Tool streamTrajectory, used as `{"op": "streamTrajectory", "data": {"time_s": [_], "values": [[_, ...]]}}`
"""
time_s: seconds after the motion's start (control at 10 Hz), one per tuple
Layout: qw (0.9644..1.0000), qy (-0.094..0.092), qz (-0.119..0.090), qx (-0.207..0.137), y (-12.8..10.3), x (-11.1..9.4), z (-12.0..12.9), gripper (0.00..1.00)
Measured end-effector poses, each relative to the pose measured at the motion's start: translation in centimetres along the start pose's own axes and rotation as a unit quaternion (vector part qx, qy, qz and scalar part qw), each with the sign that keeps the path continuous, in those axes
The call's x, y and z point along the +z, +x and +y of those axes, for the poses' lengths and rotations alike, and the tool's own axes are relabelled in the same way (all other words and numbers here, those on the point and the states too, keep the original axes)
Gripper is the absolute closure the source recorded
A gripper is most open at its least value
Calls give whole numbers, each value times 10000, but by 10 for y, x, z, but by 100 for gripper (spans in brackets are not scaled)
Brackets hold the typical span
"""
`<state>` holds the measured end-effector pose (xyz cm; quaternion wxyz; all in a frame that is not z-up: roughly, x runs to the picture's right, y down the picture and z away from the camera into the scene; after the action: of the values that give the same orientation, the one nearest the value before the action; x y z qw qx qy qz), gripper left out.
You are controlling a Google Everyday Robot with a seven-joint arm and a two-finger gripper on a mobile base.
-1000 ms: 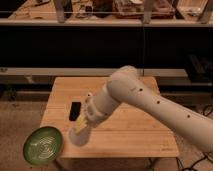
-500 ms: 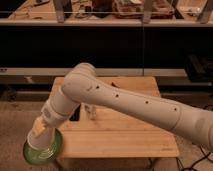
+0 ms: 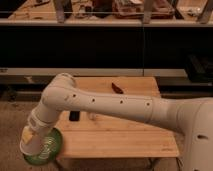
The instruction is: Place the ceramic cup in the ceramic bowl
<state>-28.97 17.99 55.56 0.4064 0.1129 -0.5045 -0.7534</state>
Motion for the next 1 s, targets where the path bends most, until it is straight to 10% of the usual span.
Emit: {"op": "streamTrajectory", "data": {"time_s": [1.0], "values": [[9967,-702,28,396,10,80,45,20]]}}
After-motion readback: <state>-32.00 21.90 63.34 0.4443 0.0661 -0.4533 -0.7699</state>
